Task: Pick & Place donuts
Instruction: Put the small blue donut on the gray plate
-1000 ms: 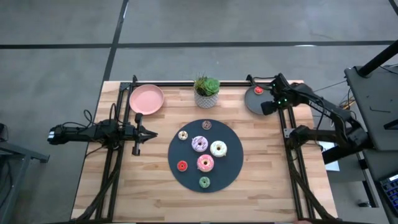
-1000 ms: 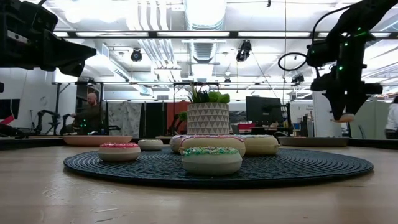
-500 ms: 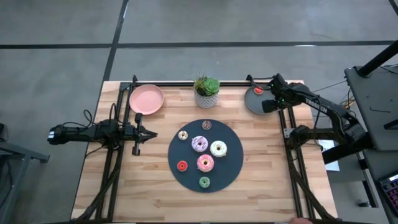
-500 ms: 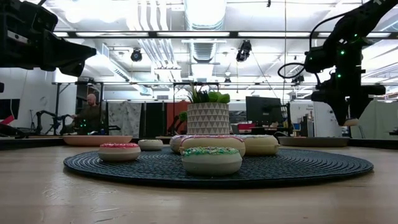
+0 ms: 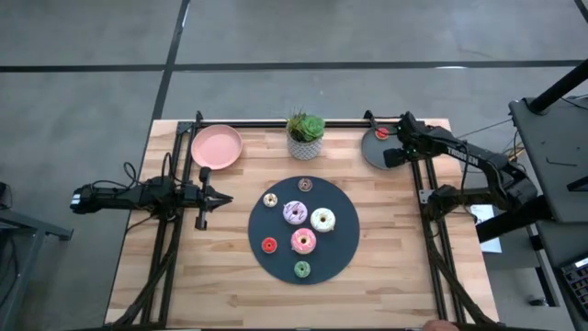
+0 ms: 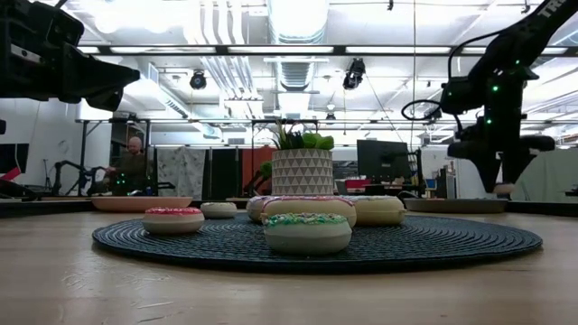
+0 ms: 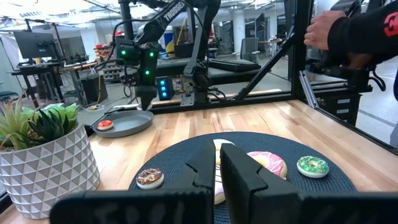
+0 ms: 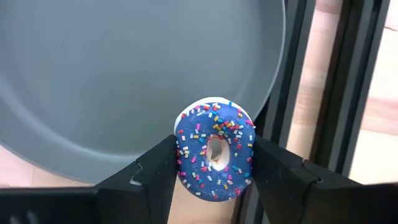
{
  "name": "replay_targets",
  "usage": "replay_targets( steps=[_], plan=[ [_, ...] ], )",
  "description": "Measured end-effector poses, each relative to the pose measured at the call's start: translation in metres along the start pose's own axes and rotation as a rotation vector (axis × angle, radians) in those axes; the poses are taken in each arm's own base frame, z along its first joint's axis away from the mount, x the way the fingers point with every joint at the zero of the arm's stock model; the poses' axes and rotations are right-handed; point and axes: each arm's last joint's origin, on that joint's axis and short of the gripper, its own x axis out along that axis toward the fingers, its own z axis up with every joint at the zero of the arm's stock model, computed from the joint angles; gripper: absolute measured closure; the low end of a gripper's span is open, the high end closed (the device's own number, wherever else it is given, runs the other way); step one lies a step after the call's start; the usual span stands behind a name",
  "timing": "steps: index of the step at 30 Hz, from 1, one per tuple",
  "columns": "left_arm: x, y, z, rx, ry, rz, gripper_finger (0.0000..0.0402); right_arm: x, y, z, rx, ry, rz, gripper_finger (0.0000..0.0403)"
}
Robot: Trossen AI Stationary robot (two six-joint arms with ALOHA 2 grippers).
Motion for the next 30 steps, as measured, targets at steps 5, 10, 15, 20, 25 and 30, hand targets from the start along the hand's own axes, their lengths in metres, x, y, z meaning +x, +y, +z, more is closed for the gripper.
replay_targets(
  steps=[5,10,15,20,25,30],
  plan=[
    [0.0,0.0,0.0,0.0,0.0,0.0,0.0402,0.006,0.001,-0.001,-0.002,-0.031,0.013,0.022],
    [0.0,0.0,0.0,0.0,0.0,0.0,0.0402,0.015,0.001,-0.006,-0.027,-0.054,0.02,0.022],
    [0.0,0.0,0.0,0.0,0.0,0.001,0.0402,0.016,0.002,-0.006,-0.031,-0.068,0.025,0.022],
    [0.0,0.0,0.0,0.0,0.0,0.001,0.0402,0.016,0.002,-0.005,-0.023,-0.073,0.027,0.022],
    [0.0,0.0,0.0,0.0,0.0,0.0,0.0402,0.013,0.003,-0.003,0.014,-0.082,0.038,0.022],
    [0.0,0.0,0.0,0.0,0.0,0.0,0.0402,0.013,0.003,-0.003,0.017,-0.081,0.038,0.022]
  ],
)
